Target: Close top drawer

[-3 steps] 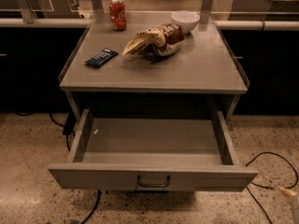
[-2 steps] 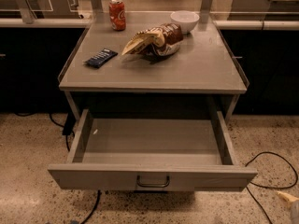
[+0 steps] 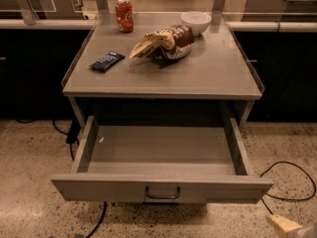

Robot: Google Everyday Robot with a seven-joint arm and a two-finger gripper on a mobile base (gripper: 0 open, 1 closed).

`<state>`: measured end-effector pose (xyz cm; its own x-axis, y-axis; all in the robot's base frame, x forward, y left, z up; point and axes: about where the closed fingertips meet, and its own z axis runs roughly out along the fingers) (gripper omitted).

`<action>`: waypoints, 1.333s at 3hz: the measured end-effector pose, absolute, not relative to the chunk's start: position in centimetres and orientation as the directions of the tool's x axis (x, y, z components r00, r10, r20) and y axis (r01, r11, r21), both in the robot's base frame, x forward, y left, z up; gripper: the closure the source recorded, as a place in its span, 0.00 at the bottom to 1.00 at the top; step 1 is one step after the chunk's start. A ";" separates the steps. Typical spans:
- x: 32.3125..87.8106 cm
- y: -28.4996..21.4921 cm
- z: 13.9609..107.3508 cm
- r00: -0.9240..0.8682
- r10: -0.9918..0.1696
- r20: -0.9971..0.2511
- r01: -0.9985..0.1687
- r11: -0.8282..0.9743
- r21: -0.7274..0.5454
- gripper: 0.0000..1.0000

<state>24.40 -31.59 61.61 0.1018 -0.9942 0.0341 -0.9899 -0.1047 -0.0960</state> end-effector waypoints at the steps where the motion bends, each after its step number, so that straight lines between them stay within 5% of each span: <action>1: 23.6 -28.7 61.2 0.233 -0.969 0.085 -0.970 -0.238 -0.051 0.00; 4: 23.3 -28.5 60.7 0.255 -0.964 0.071 -0.967 -0.255 0.012 0.00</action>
Offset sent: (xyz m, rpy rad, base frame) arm -0.0059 0.0223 -0.0028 -0.0487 0.0270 0.1038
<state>23.33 -28.50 60.71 0.2552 -0.9643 0.0715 -0.9669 -0.2550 0.0116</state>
